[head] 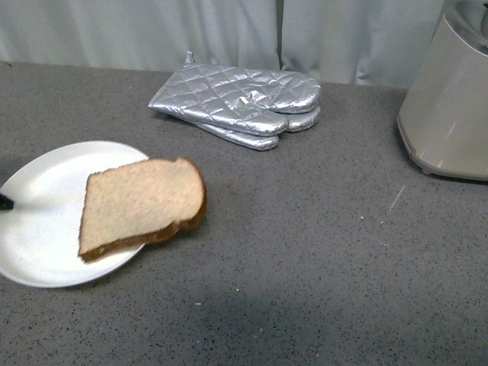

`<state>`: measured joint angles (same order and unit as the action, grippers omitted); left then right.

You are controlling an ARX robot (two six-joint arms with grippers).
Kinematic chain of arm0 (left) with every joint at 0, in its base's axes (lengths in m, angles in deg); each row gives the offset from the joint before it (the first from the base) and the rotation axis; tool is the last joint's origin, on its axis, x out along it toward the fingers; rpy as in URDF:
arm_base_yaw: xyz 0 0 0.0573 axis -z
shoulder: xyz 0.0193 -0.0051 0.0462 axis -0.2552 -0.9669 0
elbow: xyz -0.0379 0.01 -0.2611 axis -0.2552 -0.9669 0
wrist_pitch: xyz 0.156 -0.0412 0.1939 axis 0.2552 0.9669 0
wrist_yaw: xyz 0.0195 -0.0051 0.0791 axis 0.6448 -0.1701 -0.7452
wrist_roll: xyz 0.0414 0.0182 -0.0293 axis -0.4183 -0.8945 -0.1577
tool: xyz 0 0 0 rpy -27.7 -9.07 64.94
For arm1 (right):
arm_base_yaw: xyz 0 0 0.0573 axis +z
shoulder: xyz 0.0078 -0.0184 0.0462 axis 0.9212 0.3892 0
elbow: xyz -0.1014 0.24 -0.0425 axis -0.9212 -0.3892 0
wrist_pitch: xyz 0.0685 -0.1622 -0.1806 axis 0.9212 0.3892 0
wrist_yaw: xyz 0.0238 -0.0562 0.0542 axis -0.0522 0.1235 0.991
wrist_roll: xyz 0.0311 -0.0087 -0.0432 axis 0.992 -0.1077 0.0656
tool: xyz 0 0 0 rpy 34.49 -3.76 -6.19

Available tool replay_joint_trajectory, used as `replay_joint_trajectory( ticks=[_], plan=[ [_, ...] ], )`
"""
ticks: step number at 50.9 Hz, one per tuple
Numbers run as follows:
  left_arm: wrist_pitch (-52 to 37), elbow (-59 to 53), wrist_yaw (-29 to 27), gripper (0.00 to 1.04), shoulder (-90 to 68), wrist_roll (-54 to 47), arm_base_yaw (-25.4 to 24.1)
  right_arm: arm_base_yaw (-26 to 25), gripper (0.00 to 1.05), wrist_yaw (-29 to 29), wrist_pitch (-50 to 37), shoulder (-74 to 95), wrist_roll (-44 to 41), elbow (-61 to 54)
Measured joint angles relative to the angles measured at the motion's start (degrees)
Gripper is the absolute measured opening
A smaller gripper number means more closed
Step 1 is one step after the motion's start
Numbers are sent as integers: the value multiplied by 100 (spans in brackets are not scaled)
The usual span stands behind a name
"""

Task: Put bread into toaster

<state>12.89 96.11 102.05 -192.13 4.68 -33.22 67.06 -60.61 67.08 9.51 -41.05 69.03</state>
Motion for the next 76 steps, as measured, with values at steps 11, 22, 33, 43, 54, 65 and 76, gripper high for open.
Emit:
replay_joint_trajectory(
  ticks=[11, 22, 33, 43, 54, 65, 76],
  plan=[
    [-828, -103, -184, 4, 120, 1460, 1307, 0, 95, 0, 0, 0, 0, 0],
    [-1539, -328, -494, 4, -107, 2592, 2813, 0, 95, 0, 0, 0, 0, 0],
    [-1954, -144, -695, 4, -612, 3488, 3882, 0, 95, 0, 0, 0, 0, 0],
    [-2118, 511, -1003, 4, -1191, 4253, 4474, 0, 95, 0, 0, 0, 0, 0],
    [-2114, 804, -1023, 13, -1386, 4612, 4695, 0, 95, 0, 0, 0, 0, 0],
    [-2264, 170, -1021, 52, -841, 4544, 4330, 0, 95, -2, 0, 0, 0, 0],
    [-2524, -1355, -850, 90, 837, 4304, 2789, 0, 95, 0, 0, 0, 0, 0]
  ],
)
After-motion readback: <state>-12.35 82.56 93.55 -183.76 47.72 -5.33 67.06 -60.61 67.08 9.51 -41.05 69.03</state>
